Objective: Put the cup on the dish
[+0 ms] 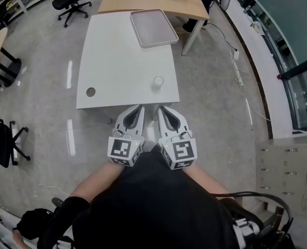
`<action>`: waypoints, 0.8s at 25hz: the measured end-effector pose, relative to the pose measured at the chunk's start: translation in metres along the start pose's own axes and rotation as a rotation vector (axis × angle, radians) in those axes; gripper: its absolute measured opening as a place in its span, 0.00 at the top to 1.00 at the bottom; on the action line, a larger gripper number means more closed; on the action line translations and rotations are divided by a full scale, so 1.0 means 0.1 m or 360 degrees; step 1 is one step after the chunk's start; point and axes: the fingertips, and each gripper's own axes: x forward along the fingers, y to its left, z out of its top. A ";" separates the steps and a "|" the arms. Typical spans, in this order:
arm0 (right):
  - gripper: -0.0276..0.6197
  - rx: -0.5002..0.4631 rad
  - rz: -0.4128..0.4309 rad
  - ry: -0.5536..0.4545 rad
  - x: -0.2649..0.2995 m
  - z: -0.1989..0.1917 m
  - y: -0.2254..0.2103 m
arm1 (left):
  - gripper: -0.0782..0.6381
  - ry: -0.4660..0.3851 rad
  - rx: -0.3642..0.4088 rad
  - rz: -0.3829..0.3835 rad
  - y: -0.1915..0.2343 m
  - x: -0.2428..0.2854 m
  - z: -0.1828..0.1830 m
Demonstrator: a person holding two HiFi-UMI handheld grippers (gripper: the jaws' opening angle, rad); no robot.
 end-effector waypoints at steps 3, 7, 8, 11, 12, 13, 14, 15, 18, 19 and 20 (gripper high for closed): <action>0.94 -0.0005 0.0012 0.0008 0.03 0.00 0.03 | 0.89 0.0001 -0.0005 0.0010 0.03 -0.02 0.00; 0.94 0.0007 0.0023 0.0023 0.11 -0.05 -0.06 | 0.89 0.0019 -0.0010 0.0033 0.08 0.06 -0.04; 0.94 0.0011 0.0024 0.0020 0.15 -0.05 -0.10 | 0.89 0.0023 -0.0006 0.0041 0.10 0.10 -0.05; 0.94 0.0024 0.0035 0.0015 0.28 -0.05 -0.19 | 0.89 0.0029 -0.0013 0.0081 0.18 0.20 -0.06; 0.94 0.0023 0.0044 0.0015 0.31 -0.04 -0.20 | 0.89 0.0031 -0.0014 0.0092 0.20 0.23 -0.06; 0.94 0.0020 0.0056 0.0016 0.35 -0.05 -0.22 | 0.89 0.0034 -0.0011 0.0101 0.21 0.26 -0.07; 0.94 0.0018 0.0067 0.0017 0.39 -0.06 -0.24 | 0.89 0.0039 -0.0007 0.0107 0.22 0.30 -0.08; 0.94 0.0017 0.0077 0.0020 0.43 -0.07 -0.26 | 0.89 0.0047 -0.0006 0.0113 0.23 0.35 -0.09; 0.94 0.0022 0.0106 0.0032 0.56 -0.10 -0.40 | 0.89 0.0077 -0.0013 0.0134 0.27 0.51 -0.13; 0.94 0.0022 0.0114 0.0039 0.61 -0.11 -0.46 | 0.89 0.0085 -0.0009 0.0142 0.27 0.58 -0.13; 0.94 0.0020 0.0120 0.0044 0.65 -0.12 -0.53 | 0.89 0.0091 0.0000 0.0151 0.28 0.64 -0.13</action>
